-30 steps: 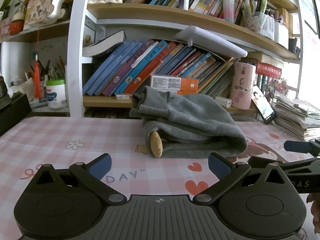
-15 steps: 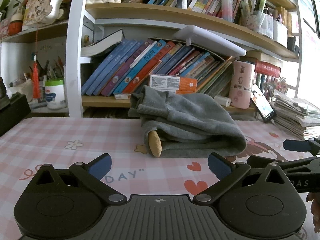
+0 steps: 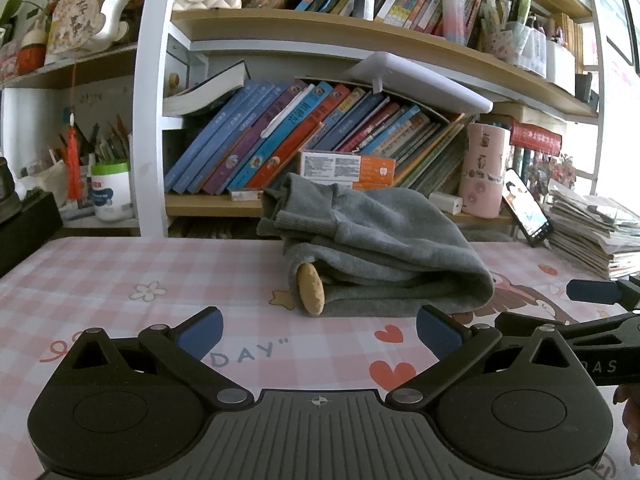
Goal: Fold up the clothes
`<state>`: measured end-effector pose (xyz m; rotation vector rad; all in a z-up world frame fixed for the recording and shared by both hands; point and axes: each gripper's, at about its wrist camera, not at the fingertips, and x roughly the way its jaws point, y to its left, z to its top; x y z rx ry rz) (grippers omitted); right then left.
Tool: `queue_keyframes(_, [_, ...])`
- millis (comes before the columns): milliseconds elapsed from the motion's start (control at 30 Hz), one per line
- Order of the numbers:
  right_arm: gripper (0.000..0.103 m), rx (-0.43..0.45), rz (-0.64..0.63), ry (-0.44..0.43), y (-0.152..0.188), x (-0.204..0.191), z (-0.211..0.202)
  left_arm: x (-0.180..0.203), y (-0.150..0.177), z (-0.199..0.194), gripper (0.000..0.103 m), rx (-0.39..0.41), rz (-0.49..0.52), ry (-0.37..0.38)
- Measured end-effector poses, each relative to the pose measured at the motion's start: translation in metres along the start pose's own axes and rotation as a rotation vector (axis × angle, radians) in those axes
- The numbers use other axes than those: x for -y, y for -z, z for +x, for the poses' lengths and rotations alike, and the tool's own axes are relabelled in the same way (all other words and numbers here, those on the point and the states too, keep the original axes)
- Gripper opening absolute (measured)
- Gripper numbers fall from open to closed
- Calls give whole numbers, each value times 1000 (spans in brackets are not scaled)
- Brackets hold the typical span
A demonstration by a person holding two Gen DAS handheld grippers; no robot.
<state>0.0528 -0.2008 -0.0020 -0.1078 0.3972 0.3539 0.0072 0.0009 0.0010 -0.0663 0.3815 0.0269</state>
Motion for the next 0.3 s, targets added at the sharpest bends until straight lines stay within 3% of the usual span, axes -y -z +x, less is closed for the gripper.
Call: queue_keyframes(300, [103,-1,-2,0,0,0,0,0,0,-1,103,5,4,-1])
